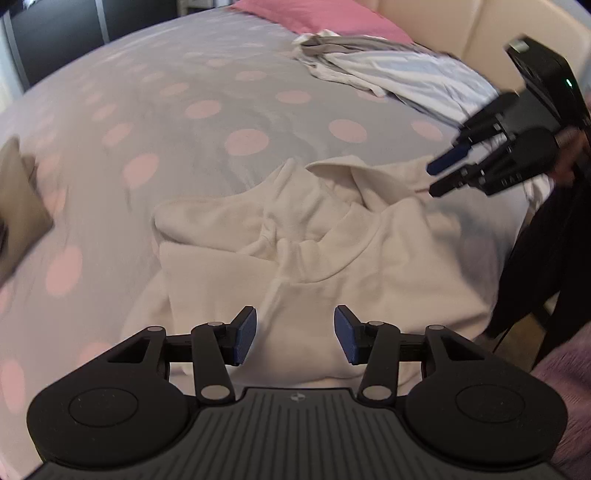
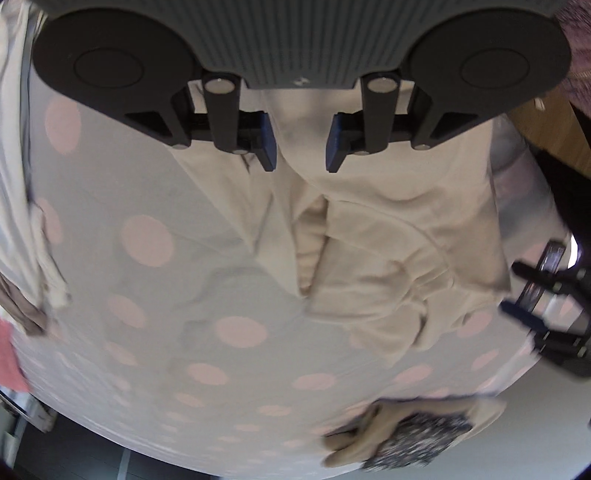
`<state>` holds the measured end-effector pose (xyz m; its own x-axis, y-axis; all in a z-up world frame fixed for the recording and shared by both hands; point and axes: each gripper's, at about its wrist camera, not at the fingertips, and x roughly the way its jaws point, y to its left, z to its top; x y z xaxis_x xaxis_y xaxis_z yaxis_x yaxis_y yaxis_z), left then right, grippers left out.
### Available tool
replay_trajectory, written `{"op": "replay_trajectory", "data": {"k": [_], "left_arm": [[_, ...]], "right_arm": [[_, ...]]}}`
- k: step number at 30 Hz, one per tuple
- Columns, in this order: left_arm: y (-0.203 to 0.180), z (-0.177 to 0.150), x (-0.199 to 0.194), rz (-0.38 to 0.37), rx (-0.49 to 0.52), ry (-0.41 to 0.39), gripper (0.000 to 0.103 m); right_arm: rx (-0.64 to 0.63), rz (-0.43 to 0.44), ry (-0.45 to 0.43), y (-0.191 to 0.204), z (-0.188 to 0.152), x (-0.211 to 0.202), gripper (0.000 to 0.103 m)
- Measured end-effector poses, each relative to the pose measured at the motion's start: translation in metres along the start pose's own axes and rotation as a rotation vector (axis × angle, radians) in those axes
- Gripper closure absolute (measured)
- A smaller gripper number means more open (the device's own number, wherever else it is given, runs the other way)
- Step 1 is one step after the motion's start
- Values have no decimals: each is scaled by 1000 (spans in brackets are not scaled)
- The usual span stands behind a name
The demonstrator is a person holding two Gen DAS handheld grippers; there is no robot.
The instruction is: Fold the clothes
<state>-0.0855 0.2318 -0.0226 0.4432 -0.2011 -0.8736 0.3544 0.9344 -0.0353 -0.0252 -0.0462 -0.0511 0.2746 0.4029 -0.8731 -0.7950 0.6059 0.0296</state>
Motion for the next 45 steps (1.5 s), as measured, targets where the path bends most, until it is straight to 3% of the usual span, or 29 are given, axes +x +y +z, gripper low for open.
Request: {"op": "replay_trajectory", "data": {"k": [4, 6, 11, 18, 23, 26, 30, 32, 36, 38, 40, 43, 45], "left_arm": [[7, -10, 18, 3, 69, 13, 52], [10, -15, 27, 5, 91, 10, 52], [17, -25, 47, -52, 30, 61, 56], [18, -29, 53, -57, 28, 86, 60], [11, -30, 56, -34, 57, 84, 60], [12, -30, 61, -36, 53, 95, 60], [17, -29, 63, -41, 39, 99, 61], [18, -30, 64, -43, 38, 101, 61], [18, -33, 62, -41, 43, 102, 61], [18, -35, 59, -44, 48, 102, 61], [18, -37, 56, -41, 56, 98, 61], [15, -41, 54, -31, 76, 94, 61], [13, -42, 52, -19, 81, 91, 61]], "right_arm": [[-54, 60, 12, -6, 1, 21, 69], [-47, 89, 11, -12, 0, 28, 62], [-78, 88, -9, -15, -6, 31, 60], [-121, 85, -38, -18, -15, 35, 63], [-132, 146, -141, -18, -15, 16, 63], [-154, 167, -82, -15, -14, 31, 70], [-130, 107, 17, -22, -17, 56, 70], [-65, 133, 46, -33, -20, 60, 70], [61, 283, 103, -49, -31, 64, 69], [93, 317, 107, -55, -37, 64, 69], [140, 305, 111, -64, -43, 64, 69], [223, 353, 125, -76, -52, 63, 67], [212, 340, 117, -73, -55, 61, 66]]}}
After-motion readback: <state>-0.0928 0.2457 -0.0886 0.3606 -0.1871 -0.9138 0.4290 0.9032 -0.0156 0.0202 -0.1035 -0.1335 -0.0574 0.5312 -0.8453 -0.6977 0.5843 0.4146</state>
